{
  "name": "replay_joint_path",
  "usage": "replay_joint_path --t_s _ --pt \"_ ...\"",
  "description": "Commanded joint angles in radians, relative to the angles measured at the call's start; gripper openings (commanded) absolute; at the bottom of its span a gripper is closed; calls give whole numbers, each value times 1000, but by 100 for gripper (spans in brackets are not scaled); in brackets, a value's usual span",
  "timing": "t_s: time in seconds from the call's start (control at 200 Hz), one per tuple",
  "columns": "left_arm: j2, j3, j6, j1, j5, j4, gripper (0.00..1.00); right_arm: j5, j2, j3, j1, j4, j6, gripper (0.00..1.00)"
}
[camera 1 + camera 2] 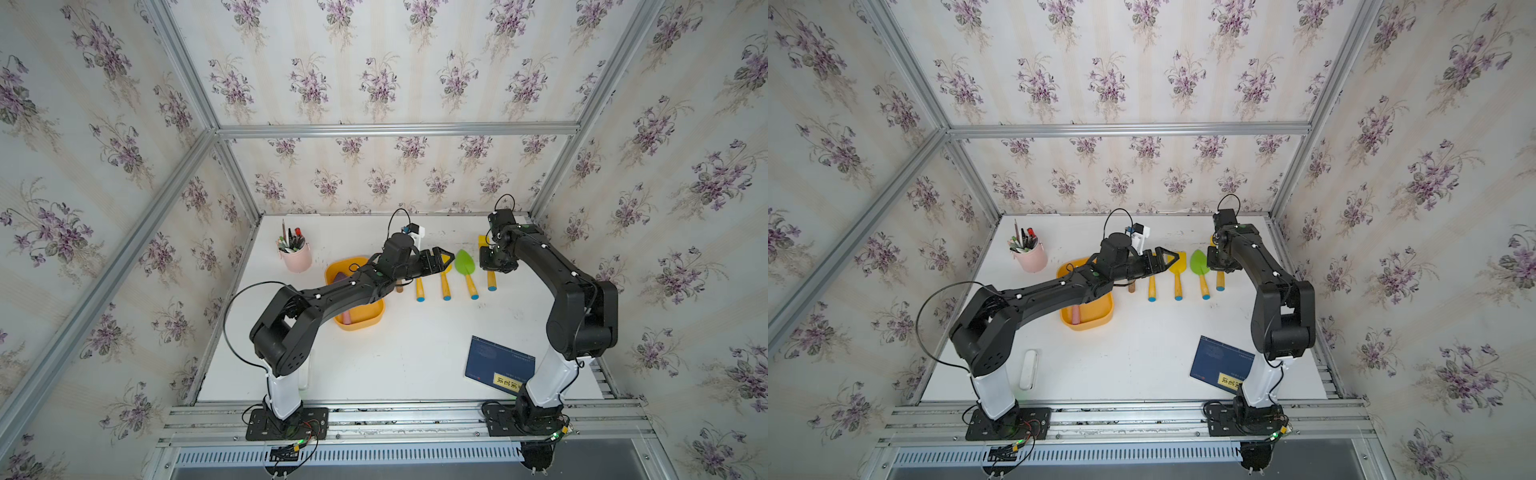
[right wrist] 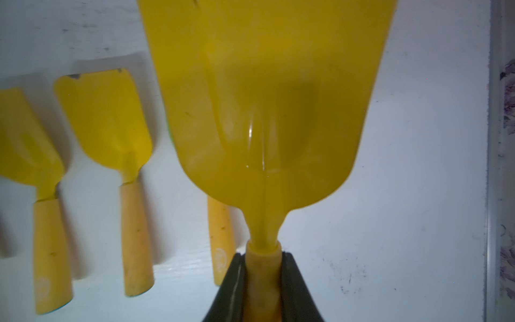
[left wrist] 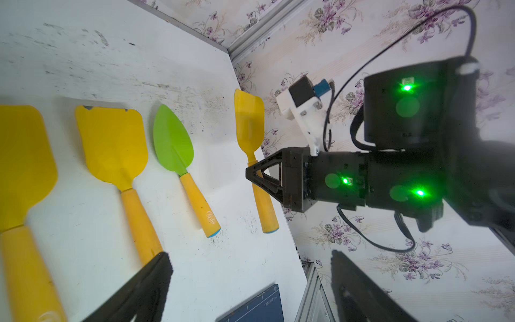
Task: Take the shovel out of the storage box
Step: Place the shovel at the center of the board.
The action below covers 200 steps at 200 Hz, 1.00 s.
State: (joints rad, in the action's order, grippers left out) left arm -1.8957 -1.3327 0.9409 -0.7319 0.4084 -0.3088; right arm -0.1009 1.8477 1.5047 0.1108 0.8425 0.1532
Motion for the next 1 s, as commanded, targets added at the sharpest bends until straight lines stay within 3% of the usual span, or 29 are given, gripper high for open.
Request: replay_joint_path --t_s 0.0,0.15,0.994 --pt "-49 -42 -14 -22 -4 -26 88 12 71 41 -38 25 -50 15" --pt "-83 -63 -21 -37 -19 -14 88 14 181 122 -65 74 -86 16" --pt "-136 -64 -27 -40 -6 -24 88 35 301 118 -74 18 -140 18"
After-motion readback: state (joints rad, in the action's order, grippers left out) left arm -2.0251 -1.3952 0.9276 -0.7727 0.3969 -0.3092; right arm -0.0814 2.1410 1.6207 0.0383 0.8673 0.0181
